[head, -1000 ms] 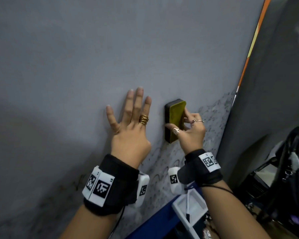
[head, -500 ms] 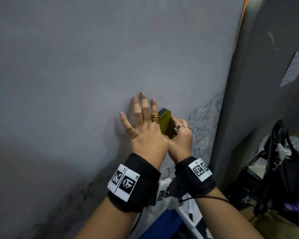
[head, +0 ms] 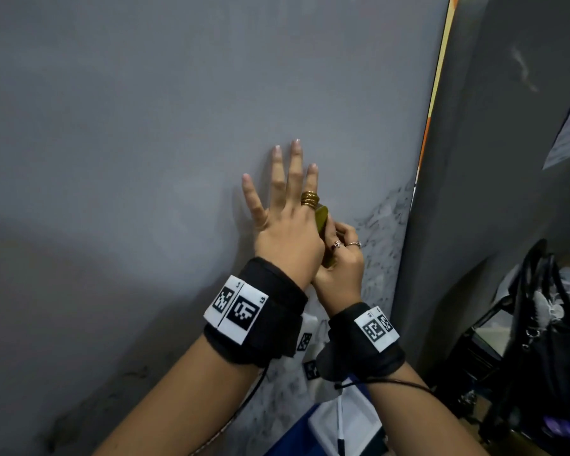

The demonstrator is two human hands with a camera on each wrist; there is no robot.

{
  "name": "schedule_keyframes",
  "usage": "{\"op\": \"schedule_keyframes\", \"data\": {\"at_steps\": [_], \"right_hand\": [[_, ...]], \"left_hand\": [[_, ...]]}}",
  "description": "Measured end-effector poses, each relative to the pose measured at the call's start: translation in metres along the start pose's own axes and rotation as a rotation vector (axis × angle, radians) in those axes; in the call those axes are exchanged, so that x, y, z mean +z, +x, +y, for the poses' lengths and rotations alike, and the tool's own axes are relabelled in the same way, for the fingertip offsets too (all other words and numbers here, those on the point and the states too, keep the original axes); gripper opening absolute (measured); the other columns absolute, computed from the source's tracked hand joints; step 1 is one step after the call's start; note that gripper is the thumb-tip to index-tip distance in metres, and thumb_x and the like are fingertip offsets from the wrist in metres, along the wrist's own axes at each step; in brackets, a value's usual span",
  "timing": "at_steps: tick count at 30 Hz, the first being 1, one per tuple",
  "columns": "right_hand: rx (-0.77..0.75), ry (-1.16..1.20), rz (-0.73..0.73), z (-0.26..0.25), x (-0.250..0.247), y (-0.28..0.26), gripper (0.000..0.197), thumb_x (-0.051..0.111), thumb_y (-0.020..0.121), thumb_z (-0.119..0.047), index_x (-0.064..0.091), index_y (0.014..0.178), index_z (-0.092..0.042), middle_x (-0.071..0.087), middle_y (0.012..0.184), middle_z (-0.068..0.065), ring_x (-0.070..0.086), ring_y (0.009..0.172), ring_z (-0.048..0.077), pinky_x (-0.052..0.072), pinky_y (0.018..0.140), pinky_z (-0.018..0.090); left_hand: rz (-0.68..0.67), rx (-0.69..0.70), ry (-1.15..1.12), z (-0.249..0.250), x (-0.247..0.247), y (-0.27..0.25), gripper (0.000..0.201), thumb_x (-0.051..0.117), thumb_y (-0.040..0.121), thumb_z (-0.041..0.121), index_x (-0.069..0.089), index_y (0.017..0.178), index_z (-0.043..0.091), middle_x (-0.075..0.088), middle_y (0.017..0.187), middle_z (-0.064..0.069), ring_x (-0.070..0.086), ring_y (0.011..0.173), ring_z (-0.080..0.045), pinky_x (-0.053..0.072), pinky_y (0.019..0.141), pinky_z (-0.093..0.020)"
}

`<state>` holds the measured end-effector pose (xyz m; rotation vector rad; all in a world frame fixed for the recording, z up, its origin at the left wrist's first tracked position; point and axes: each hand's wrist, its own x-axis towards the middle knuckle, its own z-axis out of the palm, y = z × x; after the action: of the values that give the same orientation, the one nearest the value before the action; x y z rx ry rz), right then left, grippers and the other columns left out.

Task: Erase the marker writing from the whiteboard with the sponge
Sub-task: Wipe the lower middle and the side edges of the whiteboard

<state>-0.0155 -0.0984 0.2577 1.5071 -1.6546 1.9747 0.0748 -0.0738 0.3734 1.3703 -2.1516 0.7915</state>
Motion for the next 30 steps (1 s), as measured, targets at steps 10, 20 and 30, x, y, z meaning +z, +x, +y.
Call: {"op": "schedule_keyframes", "data": {"at_steps": [10, 20, 30], "right_hand": [[0.143, -0.117, 0.078, 0.092, -0.050, 0.083, 0.071, 0.058, 0.066, 0.019, 0.046, 0.134, 0.003, 0.046, 0.128, 0.021, 0.044, 0.112, 0.013, 0.037, 0.093, 0.004], [-0.052, -0.242, -0.042, 0.081, -0.044, 0.055, 0.079, 0.059, 0.064, -0.001, 0.039, 0.140, -0.003, 0.041, 0.130, 0.014, 0.049, 0.112, 0.032, 0.043, 0.093, 0.032], [0.280, -0.227, 0.072, 0.152, -0.067, 0.132, 0.076, 0.052, 0.081, 0.008, 0.018, 0.147, -0.007, 0.029, 0.138, 0.025, 0.040, 0.124, 0.034, 0.029, 0.106, 0.015]], "left_hand": [[0.175, -0.118, -0.011, 0.032, 0.044, 0.016, 0.082, 0.042, 0.081, 0.033, 0.001, 0.152, 0.029, -0.010, 0.157, -0.010, -0.011, 0.140, -0.041, -0.008, 0.103, -0.069], [0.254, -0.138, 0.018, 0.083, 0.060, 0.047, 0.089, 0.047, 0.082, 0.016, -0.008, 0.152, 0.024, -0.017, 0.156, -0.011, -0.026, 0.139, -0.035, -0.024, 0.100, -0.060], [0.221, -0.131, 0.155, 0.077, 0.073, 0.051, 0.083, 0.048, 0.095, 0.032, -0.015, 0.150, 0.023, -0.035, 0.148, -0.016, -0.035, 0.135, -0.037, -0.030, 0.097, -0.059]]}}
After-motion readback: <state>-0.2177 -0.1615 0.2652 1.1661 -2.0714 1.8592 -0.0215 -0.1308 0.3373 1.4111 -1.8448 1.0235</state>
